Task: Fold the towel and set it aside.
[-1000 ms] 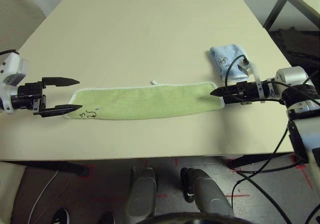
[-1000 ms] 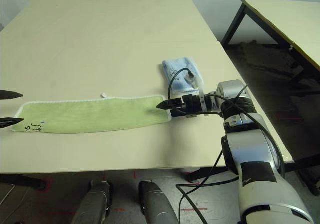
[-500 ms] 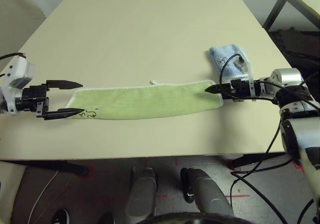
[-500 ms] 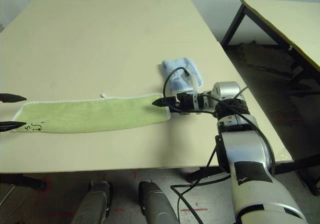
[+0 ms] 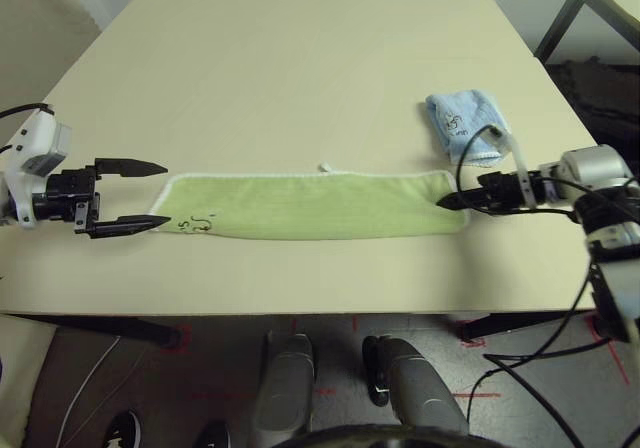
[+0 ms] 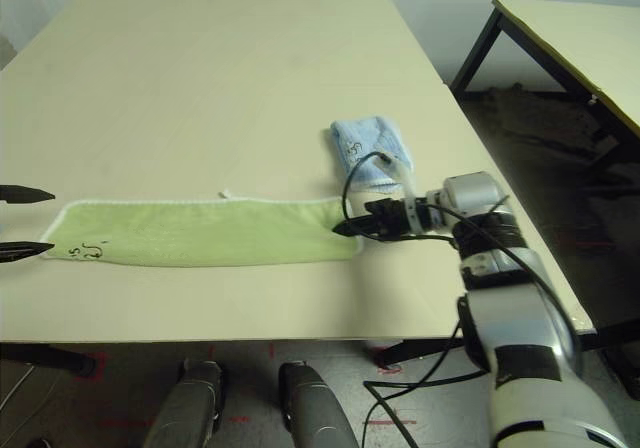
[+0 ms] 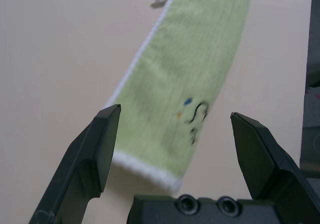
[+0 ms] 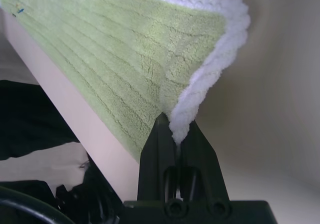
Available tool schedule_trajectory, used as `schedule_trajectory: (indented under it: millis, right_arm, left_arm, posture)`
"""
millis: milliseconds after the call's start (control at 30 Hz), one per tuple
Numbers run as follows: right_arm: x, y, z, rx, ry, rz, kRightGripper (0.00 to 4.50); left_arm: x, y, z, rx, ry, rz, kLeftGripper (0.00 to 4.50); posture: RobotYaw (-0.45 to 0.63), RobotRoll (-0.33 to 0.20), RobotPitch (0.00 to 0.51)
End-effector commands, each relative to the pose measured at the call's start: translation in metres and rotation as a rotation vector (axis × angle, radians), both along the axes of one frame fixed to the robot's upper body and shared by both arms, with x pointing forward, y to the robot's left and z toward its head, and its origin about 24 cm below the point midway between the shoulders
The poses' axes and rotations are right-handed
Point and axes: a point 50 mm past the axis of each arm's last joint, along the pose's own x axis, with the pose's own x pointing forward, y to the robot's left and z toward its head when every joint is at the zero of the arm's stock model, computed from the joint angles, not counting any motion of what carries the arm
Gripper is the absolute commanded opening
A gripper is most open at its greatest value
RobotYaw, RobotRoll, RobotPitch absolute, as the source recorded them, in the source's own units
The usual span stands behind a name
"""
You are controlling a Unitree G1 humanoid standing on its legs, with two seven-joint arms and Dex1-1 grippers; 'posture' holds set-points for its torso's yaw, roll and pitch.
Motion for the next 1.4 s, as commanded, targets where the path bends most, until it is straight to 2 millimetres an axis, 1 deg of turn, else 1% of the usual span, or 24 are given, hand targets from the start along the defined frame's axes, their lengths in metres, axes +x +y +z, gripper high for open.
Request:
schedule_trajectory:
  millis: [33,100,167,333,467,500,567,700,833,1000,1067,1233,1400]
  right_arm:
    - [-0.005,-0.012,-0.001,-0.050,0.005,-0.007,0.01]
    - [-0.002,-0.017,0.006,-0.063,-0.019,-0.030,0.01]
    - [0.000,-0.017,0.014,-0.069,-0.042,-0.034,0.01]
    - [0.002,-0.004,0.036,-0.154,-0.087,0.027,0.01]
    - [-0.004,0.032,0.063,-0.222,-0.130,0.112,0.01]
    - [-0.005,0.040,0.067,-0.240,-0.137,0.116,0.01]
    - [-0.007,0.051,0.070,-0.265,-0.145,0.113,0.01]
    - [-0.008,0.088,0.071,-0.247,-0.190,0.187,0.01]
    - [-0.006,0.104,0.068,-0.209,-0.205,0.203,0.01]
    - [-0.003,0.119,0.058,-0.165,-0.202,0.170,0.01]
    - [-0.005,0.125,0.054,-0.145,-0.193,0.172,0.01]
    - [-0.015,0.134,0.039,-0.124,-0.156,0.198,0.01]
    - [-0.027,0.141,0.030,-0.106,-0.115,0.232,0.01]
  left_arm:
    - [0.000,-0.001,-0.004,0.008,0.016,-0.010,4.50]
    - [0.001,-0.002,-0.007,0.007,0.021,-0.012,4.50]
    - [0.002,-0.002,-0.008,0.007,0.024,-0.013,4.50]
    - [0.002,-0.002,-0.009,0.006,0.032,-0.011,4.50]
    - [0.001,0.001,-0.008,0.008,0.037,0.003,4.50]
    - [0.001,0.001,-0.008,0.008,0.037,0.005,4.50]
    - [0.000,0.001,-0.009,0.009,0.038,0.008,4.50]
    - [0.000,0.002,-0.013,0.009,0.047,0.013,4.50]
    - [-0.001,0.003,-0.014,0.010,0.049,0.019,4.50]
    - [-0.001,0.006,-0.014,0.008,0.047,0.033,4.50]
    - [-0.002,0.007,-0.013,0.009,0.046,0.038,4.50]
    - [-0.003,0.010,-0.010,0.012,0.036,0.054,4.50]
    - [-0.003,0.012,-0.008,0.017,0.029,0.068,4.50]
  posture:
    - [0.08,0.000,0.169]
    - [0.07,0.000,0.170]
    - [0.06,0.000,0.171]
    - [0.05,0.000,0.174]
    - [0.05,0.000,0.179]
    - [0.05,0.000,0.179]
    - [0.05,0.000,0.183]
    - [0.06,0.000,0.187]
    - [0.06,0.000,0.190]
    - [0.07,0.000,0.190]
    - [0.07,0.000,0.189]
    - [0.08,0.000,0.188]
    - [0.08,0.000,0.187]
